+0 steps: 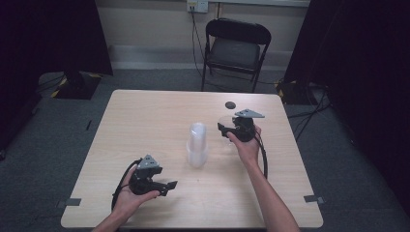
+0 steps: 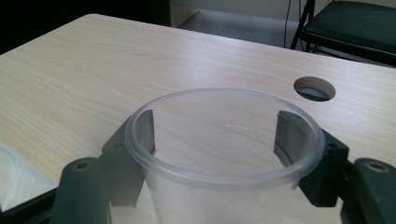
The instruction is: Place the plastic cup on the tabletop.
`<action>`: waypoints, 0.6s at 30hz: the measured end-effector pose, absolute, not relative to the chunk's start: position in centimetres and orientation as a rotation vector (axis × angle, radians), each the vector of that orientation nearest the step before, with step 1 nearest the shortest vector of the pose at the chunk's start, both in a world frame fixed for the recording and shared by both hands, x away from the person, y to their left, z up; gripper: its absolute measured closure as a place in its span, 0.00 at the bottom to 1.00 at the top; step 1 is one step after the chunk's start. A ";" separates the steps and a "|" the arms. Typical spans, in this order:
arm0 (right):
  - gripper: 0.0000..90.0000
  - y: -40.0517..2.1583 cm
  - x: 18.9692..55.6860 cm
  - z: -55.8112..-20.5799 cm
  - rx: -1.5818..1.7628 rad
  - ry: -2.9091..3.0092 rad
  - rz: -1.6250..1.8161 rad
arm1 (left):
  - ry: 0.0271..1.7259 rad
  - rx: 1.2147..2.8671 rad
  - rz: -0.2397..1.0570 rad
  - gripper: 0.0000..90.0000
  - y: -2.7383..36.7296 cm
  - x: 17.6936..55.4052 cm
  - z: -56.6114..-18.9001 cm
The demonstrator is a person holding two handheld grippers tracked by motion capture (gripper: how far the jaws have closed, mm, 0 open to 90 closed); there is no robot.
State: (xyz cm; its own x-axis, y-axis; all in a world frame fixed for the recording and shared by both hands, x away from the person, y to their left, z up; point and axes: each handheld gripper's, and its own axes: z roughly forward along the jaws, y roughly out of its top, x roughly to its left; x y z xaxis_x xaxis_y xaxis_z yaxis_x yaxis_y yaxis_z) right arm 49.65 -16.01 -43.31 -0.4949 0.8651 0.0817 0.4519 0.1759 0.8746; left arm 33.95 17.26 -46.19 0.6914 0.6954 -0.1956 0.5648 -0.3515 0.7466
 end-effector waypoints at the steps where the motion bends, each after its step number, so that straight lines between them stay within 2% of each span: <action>1: 0.32 -16.0 49.8 -43.5 1.247 2.021 1.261 | 0.966 2.053 0.190 0.20 17.3 34.0 -46.2; 18: 0.30 -15.7 50.9 -45.9 1.296 2.015 1.231 | 0.963 2.060 0.190 0.20 17.2 33.9 -46.3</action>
State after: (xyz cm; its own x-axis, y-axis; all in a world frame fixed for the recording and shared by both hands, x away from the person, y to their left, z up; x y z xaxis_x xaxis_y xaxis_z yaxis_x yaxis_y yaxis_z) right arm 50.87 -15.72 -45.88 -0.4613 0.8822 0.0946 0.4868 0.1625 0.8583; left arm 33.95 17.20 -46.31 0.6943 0.6927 -0.1953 0.5662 -0.3582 0.7424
